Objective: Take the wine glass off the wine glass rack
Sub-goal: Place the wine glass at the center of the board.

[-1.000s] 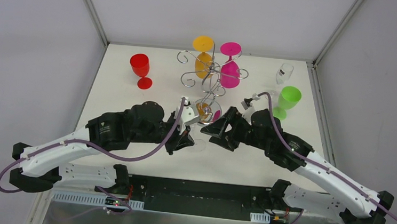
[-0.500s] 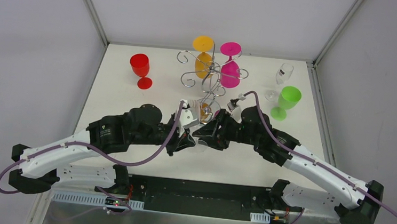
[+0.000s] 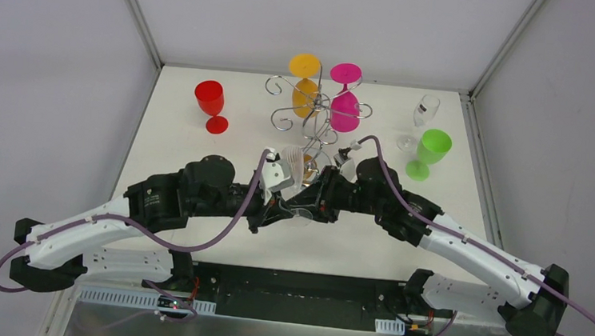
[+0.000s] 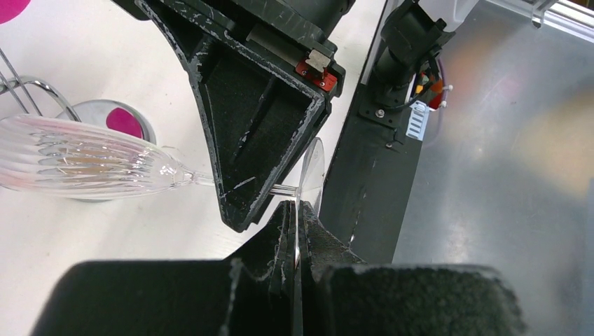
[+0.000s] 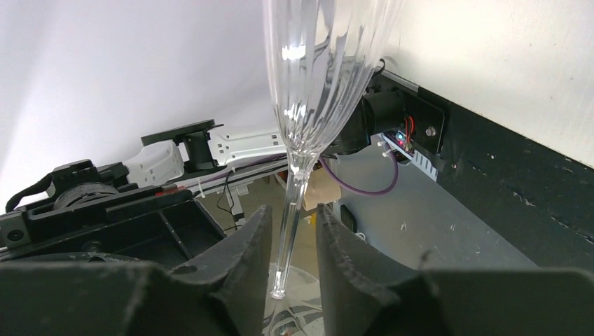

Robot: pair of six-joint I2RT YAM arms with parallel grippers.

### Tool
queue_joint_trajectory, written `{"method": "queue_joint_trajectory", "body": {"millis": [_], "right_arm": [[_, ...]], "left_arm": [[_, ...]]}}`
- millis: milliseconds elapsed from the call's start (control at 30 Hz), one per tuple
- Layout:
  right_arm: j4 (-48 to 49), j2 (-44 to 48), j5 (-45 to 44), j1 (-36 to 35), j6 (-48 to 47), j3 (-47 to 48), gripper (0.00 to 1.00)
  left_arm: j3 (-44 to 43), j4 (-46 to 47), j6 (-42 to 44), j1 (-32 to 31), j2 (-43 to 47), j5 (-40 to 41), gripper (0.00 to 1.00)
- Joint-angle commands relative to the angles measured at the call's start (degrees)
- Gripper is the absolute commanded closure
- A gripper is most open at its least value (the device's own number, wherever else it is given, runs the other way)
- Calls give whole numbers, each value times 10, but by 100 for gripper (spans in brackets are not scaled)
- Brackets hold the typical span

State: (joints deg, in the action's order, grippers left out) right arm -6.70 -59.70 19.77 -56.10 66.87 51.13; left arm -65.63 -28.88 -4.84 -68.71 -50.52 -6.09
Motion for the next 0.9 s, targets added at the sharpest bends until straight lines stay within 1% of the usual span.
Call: {"method": "queue_joint_trajectory", "body": {"millis": [0,100,200,400,467,567,633,733,767,867], "right_arm": [[29,-3,16,2,13,11,71],[29,-3,16,2,15,11,74],[29,-3,17,2,16,11,80],[29,-5,19,2,17,12,99],[29,-6,19,2,17,11,100],[32,-8,25,1,20,10,100],[32,-6,25,2,18,9,100],[31,2,23,2,15,4,100],[28,5,23,3,13,3,100],[1,15,18,2,-9,8,100]], "left_arm": [[7,28,15,-6,12,-21,100],[6,28,15,-7,11,-27,100],[5,28,18,-6,10,-33,100],[6,27,15,-7,8,-42,100],[7,27,13,-6,7,-44,100],[11,27,8,-6,8,-46,97],[14,27,5,-6,10,-48,91],[21,25,-1,-7,19,-54,75],[23,25,-2,-7,23,-56,68],[24,25,-11,-6,35,-52,53]]}}
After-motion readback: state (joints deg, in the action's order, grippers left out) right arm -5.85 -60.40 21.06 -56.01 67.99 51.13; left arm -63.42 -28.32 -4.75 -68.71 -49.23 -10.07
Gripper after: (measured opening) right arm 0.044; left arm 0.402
